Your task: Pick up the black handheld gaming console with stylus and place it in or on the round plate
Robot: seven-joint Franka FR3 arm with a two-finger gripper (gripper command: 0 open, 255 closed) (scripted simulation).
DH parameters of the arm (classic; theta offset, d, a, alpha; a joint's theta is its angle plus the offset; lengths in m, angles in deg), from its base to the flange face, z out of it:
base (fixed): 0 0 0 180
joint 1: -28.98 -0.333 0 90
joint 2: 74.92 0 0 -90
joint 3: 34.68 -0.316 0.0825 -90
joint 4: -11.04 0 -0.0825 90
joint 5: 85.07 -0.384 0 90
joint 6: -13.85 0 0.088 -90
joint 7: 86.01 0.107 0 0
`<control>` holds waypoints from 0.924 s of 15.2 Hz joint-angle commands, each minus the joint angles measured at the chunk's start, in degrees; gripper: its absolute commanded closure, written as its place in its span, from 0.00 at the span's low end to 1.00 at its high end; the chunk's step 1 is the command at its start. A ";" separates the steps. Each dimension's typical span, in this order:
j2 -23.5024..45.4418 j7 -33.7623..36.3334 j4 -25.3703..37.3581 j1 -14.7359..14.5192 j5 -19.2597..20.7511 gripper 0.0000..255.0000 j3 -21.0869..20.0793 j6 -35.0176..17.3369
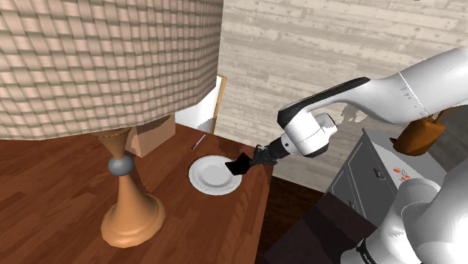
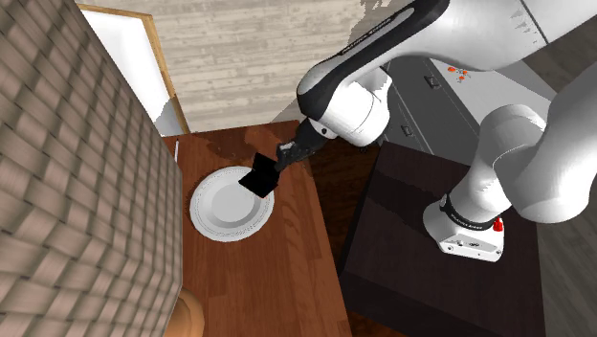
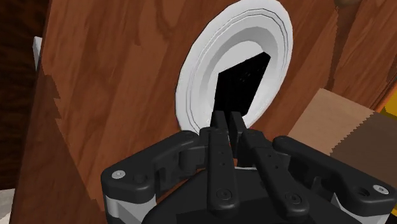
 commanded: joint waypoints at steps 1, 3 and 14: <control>2.97 2.15 3.44 -1.22 -0.09 1.00 -1.31 -1.16; 5.84 5.03 6.90 -2.26 0.84 1.00 -2.44 -2.26; 17.78 0.28 18.08 -3.96 -7.41 1.00 -4.99 -4.57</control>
